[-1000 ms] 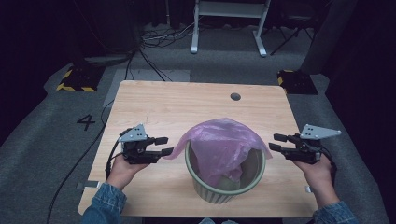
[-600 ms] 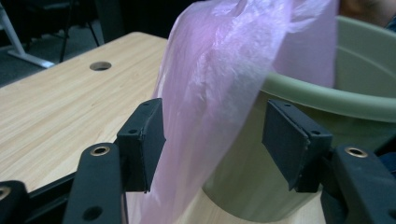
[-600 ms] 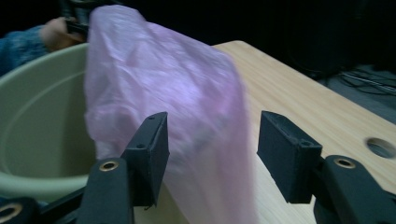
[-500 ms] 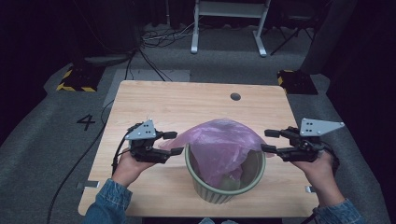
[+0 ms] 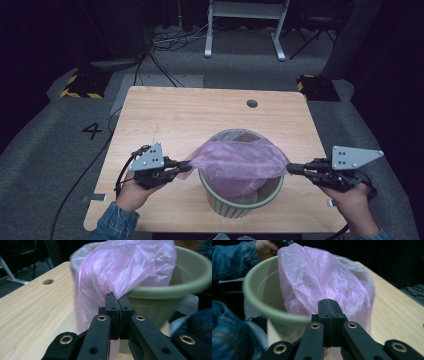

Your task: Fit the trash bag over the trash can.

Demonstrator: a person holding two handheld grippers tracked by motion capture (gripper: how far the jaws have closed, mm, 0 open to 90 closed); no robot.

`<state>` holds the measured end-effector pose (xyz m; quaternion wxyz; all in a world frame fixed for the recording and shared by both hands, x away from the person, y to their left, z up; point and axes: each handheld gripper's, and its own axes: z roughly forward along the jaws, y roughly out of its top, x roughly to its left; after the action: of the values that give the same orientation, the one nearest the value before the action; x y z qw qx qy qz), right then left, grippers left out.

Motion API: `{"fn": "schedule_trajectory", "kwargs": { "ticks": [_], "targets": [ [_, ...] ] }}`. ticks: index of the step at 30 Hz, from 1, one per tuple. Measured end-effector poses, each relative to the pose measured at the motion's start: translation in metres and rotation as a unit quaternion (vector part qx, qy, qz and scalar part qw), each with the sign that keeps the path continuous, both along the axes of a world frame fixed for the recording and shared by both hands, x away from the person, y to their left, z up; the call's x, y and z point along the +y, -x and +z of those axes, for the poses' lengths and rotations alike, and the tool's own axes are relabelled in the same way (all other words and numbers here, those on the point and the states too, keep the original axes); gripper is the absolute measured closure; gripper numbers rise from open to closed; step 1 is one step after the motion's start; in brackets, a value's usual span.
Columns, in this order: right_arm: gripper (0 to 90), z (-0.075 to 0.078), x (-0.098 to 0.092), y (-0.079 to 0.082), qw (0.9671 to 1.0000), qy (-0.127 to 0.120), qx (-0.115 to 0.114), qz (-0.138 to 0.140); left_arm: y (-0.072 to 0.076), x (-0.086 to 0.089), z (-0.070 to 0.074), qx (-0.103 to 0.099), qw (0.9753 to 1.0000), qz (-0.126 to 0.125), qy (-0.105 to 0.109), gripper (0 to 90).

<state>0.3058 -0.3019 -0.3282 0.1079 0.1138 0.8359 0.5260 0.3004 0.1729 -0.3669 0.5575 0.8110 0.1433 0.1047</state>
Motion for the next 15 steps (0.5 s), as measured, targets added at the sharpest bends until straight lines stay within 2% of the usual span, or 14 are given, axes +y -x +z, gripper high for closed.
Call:
{"fn": "schedule_trajectory", "kwargs": {
  "ticks": [3,4,5,6,7,8,10,12,13,14,15],
  "targets": [
    [90.0,-0.004,-0.004,0.015,0.9999,-0.001,0.004,0.014,0.016,0.0,-0.002,-0.008,0.9996,-0.027,-0.003,89.1],
    [90.0,-0.006,-0.007,0.026,0.9996,-0.004,0.006,0.027,0.025,-0.001,-0.007,-0.009,0.9989,-0.045,-0.011,89.3],
    [90.0,-0.008,-0.008,0.031,0.9993,-0.007,0.009,0.035,0.025,-0.001,-0.007,-0.009,0.9989,-0.045,-0.011,89.4],
    [90.0,-0.008,-0.008,0.031,0.9993,-0.007,0.009,0.035,0.029,-0.002,-0.01,-0.007,0.9984,-0.053,-0.015,89.4],
    [90.0,-0.012,-0.008,0.041,0.9989,-0.003,0.016,0.044,0.034,-0.002,-0.018,0.003,0.9975,-0.067,-0.021,89.5],
    [90.0,-0.012,-0.008,0.041,0.9989,-0.003,0.016,0.044,0.034,-0.002,-0.018,0.003,0.9975,-0.067,-0.021,89.6],
    [90.0,-0.025,-0.006,0.052,0.998,0.008,0.03,0.055,0.039,-0.004,-0.029,0.014,0.996,-0.087,-0.02,89.6],
    [90.0,-0.03,-0.005,0.053,0.9977,0.009,0.036,0.057,0.04,-0.005,-0.031,0.016,0.9953,-0.093,-0.019,89.6],
    [90.0,-0.039,-0.005,0.054,0.9969,0.009,0.05,0.059,0.04,-0.008,-0.036,0.024,0.9939,-0.105,-0.024,89.6],
    [90.0,-0.039,-0.005,0.054,0.9969,0.009,0.05,0.059,0.04,-0.008,-0.036,0.024,0.9939,-0.105,-0.024,89.6],
    [90.0,-0.048,-0.003,0.053,0.9962,0.013,0.062,0.059,0.04,-0.014,-0.041,0.027,0.9923,-0.115,-0.037,89.6]
  ]
}}
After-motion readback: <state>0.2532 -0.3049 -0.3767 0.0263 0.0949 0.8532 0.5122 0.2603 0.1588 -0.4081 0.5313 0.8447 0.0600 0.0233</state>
